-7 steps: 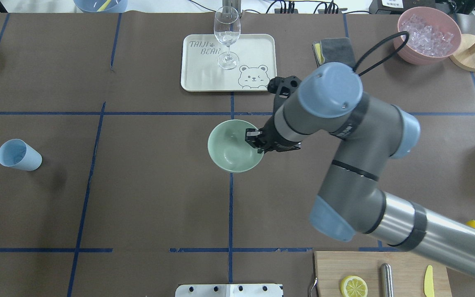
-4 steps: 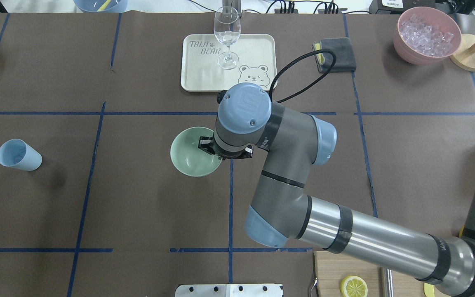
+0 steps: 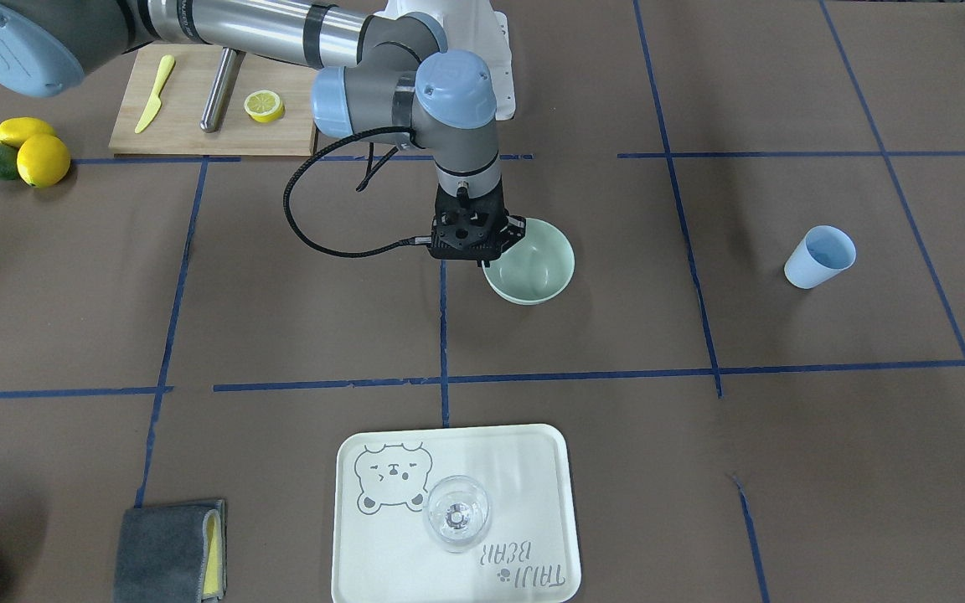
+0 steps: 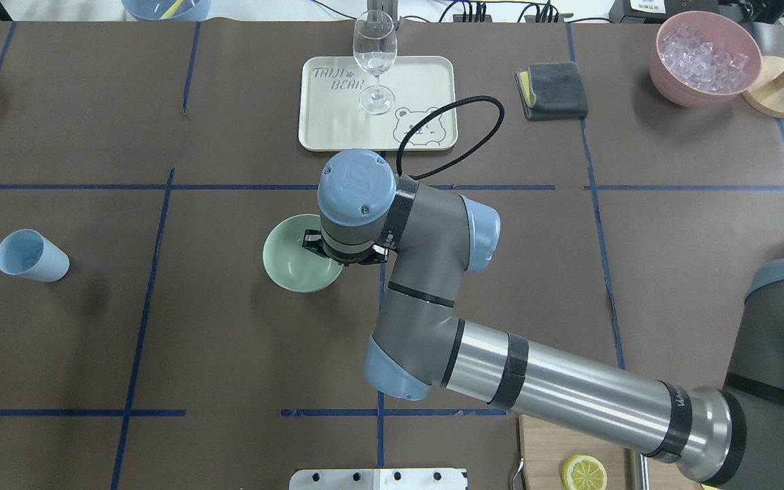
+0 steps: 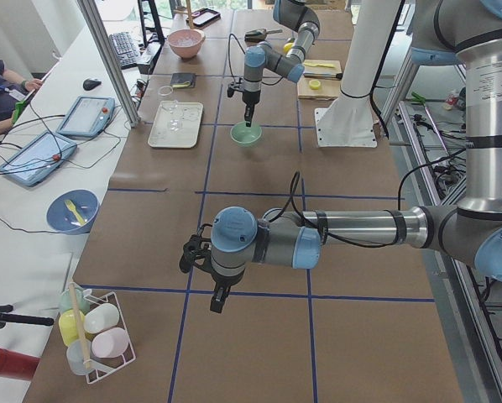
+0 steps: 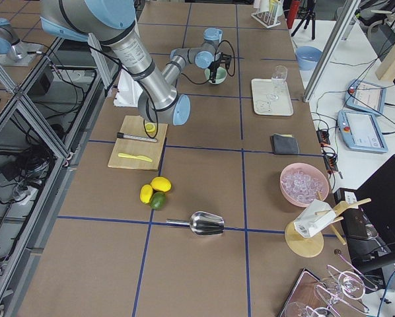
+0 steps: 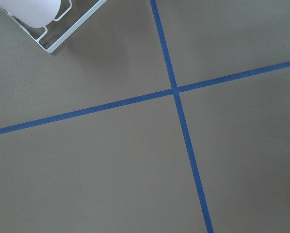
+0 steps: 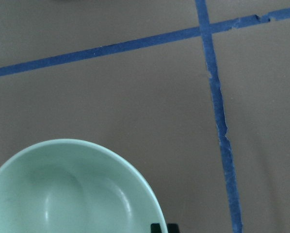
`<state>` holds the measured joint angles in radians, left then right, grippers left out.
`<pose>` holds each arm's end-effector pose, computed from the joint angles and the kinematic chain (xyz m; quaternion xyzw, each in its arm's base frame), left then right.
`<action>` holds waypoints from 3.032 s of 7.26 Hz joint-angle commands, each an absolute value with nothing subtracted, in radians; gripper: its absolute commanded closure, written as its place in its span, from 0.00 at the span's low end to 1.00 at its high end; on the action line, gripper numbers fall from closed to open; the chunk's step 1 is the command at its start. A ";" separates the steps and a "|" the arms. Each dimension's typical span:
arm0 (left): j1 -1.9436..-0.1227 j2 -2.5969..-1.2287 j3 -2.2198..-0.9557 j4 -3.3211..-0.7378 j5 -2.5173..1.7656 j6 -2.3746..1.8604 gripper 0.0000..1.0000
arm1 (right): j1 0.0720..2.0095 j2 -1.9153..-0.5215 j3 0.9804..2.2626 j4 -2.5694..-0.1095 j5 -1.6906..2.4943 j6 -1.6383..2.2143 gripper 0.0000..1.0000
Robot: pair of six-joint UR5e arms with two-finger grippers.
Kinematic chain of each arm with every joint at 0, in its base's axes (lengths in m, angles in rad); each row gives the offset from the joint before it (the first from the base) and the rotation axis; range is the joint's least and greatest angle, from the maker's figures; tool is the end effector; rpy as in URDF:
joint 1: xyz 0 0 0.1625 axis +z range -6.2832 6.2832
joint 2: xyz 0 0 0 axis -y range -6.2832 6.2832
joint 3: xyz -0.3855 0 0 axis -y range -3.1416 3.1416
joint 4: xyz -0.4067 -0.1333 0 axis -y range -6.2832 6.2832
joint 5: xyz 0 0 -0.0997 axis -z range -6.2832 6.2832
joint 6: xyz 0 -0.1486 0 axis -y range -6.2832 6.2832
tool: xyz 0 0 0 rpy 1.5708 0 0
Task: Pour ice into bowl
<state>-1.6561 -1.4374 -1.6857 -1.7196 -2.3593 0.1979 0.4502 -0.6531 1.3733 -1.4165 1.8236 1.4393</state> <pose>-0.0677 -0.4637 0.6430 0.1136 0.3710 0.0768 0.9185 -0.6660 -0.4287 0.1443 0.0111 -0.4352 0.0899 0.8958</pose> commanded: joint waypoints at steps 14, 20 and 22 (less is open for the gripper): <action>-1.655 -1.450 -1.669 -2.240 -2.356 0.189 0.00 | 1.344 -1.333 1.674 -1.614 2.317 -0.141 0.00; -1.397 -1.463 -1.722 -2.698 -2.250 -0.386 0.00 | 1.542 -1.542 1.641 -1.608 2.350 -0.285 0.00; -1.227 -1.404 -1.738 -2.855 -2.002 -0.587 0.00 | 1.543 -1.565 1.655 -1.608 2.350 -0.282 0.00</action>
